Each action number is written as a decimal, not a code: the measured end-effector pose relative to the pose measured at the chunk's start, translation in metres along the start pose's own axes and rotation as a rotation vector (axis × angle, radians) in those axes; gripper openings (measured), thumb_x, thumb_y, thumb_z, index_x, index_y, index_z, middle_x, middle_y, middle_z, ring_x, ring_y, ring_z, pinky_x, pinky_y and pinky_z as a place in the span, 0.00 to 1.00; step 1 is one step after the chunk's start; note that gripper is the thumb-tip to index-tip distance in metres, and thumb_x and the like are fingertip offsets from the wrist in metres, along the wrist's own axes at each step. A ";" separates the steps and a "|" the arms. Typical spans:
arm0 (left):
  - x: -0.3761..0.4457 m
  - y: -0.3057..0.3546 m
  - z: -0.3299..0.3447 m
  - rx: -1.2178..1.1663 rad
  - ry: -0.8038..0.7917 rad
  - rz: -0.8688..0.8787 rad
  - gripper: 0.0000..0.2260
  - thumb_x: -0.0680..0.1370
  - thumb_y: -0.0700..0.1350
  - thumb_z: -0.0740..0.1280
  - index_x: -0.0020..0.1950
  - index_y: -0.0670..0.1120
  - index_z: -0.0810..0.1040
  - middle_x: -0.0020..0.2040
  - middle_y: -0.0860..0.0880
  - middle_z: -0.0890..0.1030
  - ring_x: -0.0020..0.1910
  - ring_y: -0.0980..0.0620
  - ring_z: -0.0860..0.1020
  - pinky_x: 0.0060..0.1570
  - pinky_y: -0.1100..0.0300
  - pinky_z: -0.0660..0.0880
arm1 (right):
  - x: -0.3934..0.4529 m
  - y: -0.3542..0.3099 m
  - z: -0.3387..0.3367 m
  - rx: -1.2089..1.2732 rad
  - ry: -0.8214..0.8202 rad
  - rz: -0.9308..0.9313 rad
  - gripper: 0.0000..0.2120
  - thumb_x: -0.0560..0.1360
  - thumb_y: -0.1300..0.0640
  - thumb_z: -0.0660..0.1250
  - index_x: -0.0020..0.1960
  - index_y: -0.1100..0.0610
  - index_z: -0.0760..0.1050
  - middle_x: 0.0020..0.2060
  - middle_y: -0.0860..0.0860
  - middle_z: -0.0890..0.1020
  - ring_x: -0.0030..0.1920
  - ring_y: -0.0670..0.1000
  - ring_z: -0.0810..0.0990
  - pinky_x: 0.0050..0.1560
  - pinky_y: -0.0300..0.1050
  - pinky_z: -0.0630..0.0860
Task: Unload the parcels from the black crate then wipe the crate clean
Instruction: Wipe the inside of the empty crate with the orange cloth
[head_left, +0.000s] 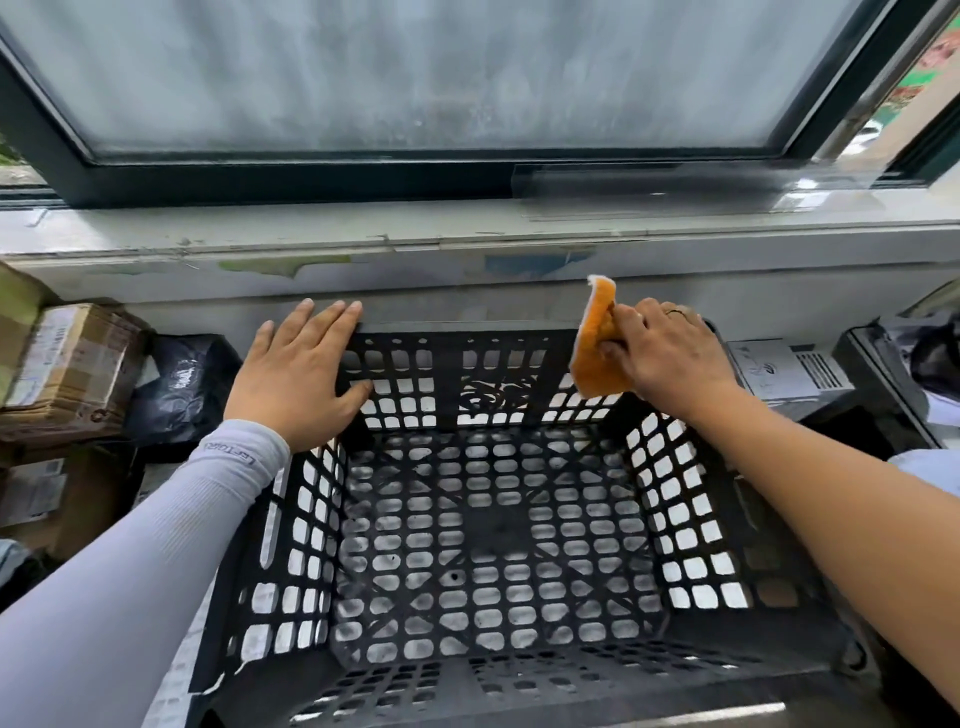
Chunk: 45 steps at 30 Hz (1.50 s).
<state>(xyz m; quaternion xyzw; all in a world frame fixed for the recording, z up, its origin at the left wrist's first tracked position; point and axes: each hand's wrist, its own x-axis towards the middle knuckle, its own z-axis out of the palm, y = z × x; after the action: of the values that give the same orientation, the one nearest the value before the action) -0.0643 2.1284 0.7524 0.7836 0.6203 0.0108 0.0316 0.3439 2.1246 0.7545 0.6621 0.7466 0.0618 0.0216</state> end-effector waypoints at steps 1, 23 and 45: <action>0.000 0.000 0.000 0.001 0.000 -0.002 0.40 0.81 0.64 0.61 0.85 0.54 0.44 0.85 0.53 0.50 0.84 0.48 0.46 0.81 0.43 0.47 | 0.000 0.002 0.000 -0.001 -0.016 0.005 0.24 0.83 0.39 0.53 0.69 0.54 0.69 0.57 0.57 0.78 0.58 0.62 0.78 0.65 0.59 0.70; -0.002 0.005 -0.006 -0.059 -0.012 -0.023 0.39 0.80 0.67 0.59 0.85 0.55 0.45 0.85 0.53 0.52 0.84 0.50 0.45 0.81 0.40 0.46 | 0.025 -0.158 0.009 0.166 0.247 -0.080 0.23 0.84 0.45 0.59 0.77 0.51 0.69 0.66 0.53 0.79 0.59 0.62 0.80 0.69 0.65 0.63; 0.024 0.090 -0.055 -1.199 -0.016 -0.132 0.15 0.81 0.58 0.68 0.59 0.49 0.83 0.52 0.53 0.85 0.54 0.55 0.82 0.55 0.59 0.78 | 0.002 -0.165 -0.034 0.624 0.586 -0.103 0.11 0.79 0.64 0.69 0.60 0.65 0.81 0.52 0.59 0.84 0.52 0.56 0.82 0.57 0.49 0.79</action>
<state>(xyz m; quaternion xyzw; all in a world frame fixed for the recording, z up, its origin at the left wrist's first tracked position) 0.0256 2.1334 0.8123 0.5892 0.5532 0.3508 0.4731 0.1768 2.1052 0.7683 0.5532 0.7362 0.0173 -0.3896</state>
